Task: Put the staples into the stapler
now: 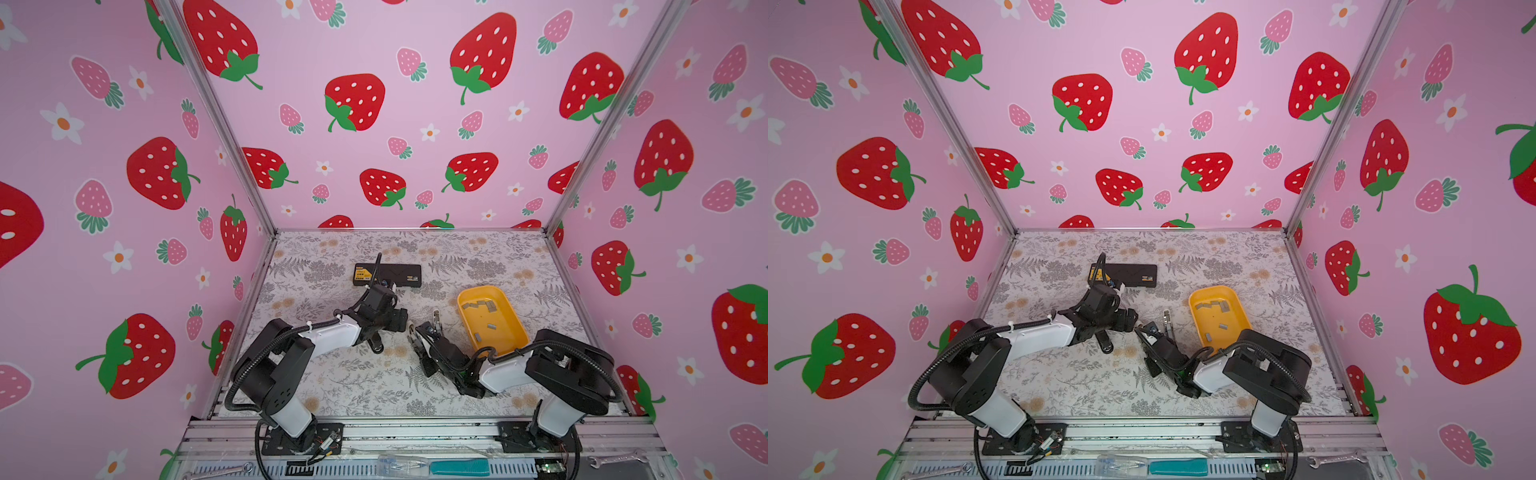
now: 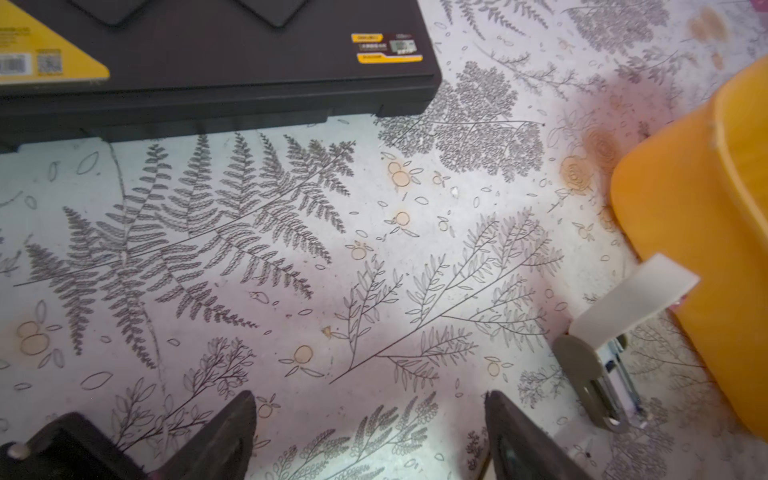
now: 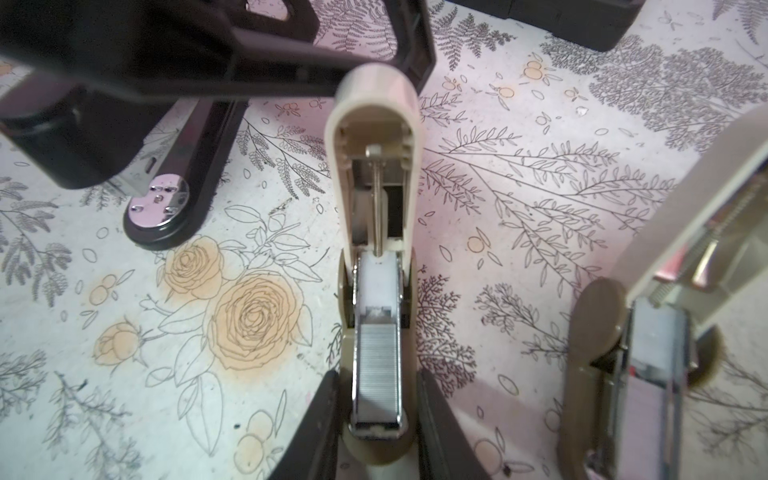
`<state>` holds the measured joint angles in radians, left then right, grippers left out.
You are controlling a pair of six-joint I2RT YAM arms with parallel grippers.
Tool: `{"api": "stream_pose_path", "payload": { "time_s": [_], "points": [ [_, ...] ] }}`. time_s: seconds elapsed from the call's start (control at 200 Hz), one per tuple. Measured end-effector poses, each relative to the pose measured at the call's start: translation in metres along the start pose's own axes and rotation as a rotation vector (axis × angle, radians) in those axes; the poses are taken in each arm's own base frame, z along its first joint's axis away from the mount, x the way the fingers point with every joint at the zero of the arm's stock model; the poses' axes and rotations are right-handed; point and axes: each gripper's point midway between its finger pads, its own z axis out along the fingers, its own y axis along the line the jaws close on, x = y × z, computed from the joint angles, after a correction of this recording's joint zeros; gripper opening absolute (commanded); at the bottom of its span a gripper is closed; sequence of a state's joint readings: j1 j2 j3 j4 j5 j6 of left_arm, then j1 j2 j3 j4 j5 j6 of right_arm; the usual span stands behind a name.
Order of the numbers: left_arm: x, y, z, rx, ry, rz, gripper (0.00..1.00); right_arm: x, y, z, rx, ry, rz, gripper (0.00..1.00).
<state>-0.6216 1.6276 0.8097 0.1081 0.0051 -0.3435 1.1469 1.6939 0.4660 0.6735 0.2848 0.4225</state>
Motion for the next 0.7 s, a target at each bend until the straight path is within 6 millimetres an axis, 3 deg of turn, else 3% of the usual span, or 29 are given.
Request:
{"api": "stream_pose_path", "payload": {
  "time_s": [0.205,0.615,0.7],
  "points": [
    [0.003,-0.027,-0.001,0.055,-0.012,0.090,0.88,-0.001,0.001,0.001,-0.006,-0.004,0.006,0.21],
    [0.033,-0.031,0.003,0.055,0.002,0.161,0.87,0.000,0.001,-0.001,-0.014,-0.013,0.026,0.31],
    [0.033,-0.032,0.001,0.056,-0.007,0.170,0.87,0.001,0.001,-0.004,-0.018,-0.012,0.030,0.37]
  ]
}}
